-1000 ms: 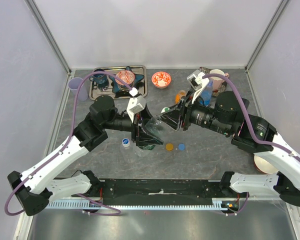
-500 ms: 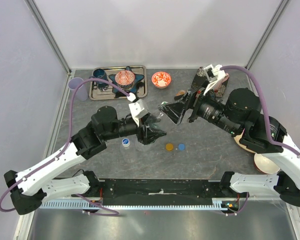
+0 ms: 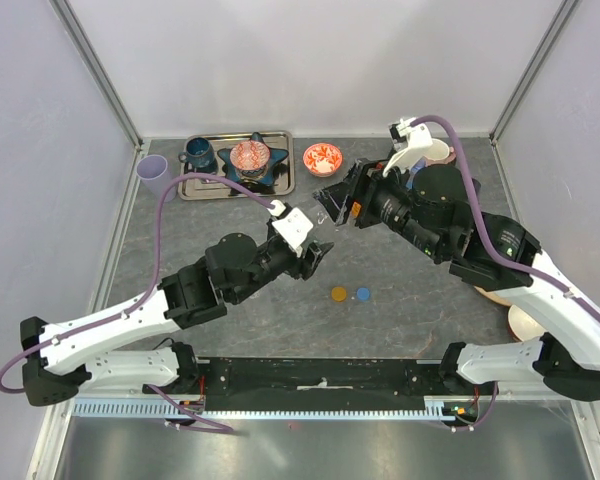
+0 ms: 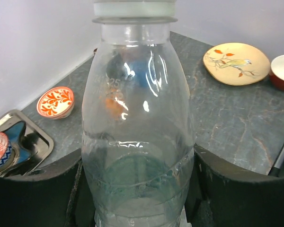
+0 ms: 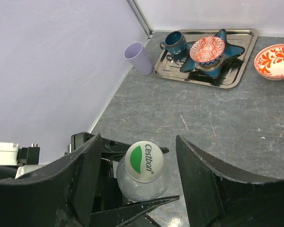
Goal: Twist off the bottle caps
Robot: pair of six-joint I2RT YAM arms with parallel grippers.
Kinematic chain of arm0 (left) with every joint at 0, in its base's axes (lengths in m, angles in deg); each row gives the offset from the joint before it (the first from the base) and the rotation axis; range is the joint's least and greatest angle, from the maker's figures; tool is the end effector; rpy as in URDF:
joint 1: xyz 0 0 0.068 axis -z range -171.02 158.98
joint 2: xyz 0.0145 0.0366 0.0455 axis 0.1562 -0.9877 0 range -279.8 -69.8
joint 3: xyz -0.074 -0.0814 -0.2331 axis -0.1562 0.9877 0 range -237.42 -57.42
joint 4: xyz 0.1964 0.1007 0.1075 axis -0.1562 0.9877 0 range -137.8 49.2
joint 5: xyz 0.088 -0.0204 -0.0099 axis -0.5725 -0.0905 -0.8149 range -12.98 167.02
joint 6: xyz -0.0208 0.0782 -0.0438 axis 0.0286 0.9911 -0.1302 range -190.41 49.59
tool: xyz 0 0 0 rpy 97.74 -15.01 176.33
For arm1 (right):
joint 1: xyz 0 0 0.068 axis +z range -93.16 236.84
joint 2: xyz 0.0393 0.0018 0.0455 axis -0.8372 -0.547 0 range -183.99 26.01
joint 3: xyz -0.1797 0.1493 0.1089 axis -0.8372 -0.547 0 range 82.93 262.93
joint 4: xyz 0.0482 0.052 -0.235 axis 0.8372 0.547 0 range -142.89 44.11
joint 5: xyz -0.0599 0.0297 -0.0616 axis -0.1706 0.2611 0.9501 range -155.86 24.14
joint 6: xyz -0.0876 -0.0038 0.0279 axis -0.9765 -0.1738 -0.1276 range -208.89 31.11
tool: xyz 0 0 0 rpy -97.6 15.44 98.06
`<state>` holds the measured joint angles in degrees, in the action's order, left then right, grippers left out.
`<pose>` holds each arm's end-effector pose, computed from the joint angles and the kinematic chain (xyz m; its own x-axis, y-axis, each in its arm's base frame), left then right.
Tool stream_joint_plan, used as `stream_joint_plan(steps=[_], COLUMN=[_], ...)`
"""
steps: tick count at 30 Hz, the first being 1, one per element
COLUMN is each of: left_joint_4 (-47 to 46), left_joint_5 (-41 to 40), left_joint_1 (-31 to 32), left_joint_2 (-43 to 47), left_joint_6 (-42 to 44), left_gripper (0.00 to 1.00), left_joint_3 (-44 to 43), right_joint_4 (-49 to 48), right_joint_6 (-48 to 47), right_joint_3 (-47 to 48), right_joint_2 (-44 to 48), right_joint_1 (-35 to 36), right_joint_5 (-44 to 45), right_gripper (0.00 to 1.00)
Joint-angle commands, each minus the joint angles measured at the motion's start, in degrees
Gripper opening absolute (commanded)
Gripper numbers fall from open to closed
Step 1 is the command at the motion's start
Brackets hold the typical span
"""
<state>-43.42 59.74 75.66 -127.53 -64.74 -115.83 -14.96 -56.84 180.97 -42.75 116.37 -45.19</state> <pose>0.1282 -0.2356 0.3764 0.0497 0.1234 -0.9911 0.7582 0.6413 0.1178 0.1514 0.1997 0.4862 -0.3986 0.3016 -0.8661 -0.4930 0.7258 0.4797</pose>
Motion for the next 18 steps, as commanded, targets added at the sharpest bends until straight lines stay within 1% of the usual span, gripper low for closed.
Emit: stream_joint_plan(steps=[1,5,18], left_joint_4=[-4.2,-4.1,-6.3], left_joint_5=[-6.7,-7.1,-6.5], left_joint_1=[1.2,1.4,1.4], left_joint_2=[-0.4,-0.4,1.1], left_joint_6=[4.0,4.1,4.0], left_gripper=[0.38,0.37,0.37], left_joint_3=[0.1,0.2,1.2], right_joint_4=[-0.9,-1.2,-1.1], right_joint_6=[0.6,0.6,0.4], right_joint_3=[1.2,0.5,-1.9], right_joint_2=[-0.4,-0.5,-0.3], right_joint_1=[0.3,0.3,0.3], right_joint_5=[2.4,2.4,3.1], right_gripper=[0.68,0.62,0.59])
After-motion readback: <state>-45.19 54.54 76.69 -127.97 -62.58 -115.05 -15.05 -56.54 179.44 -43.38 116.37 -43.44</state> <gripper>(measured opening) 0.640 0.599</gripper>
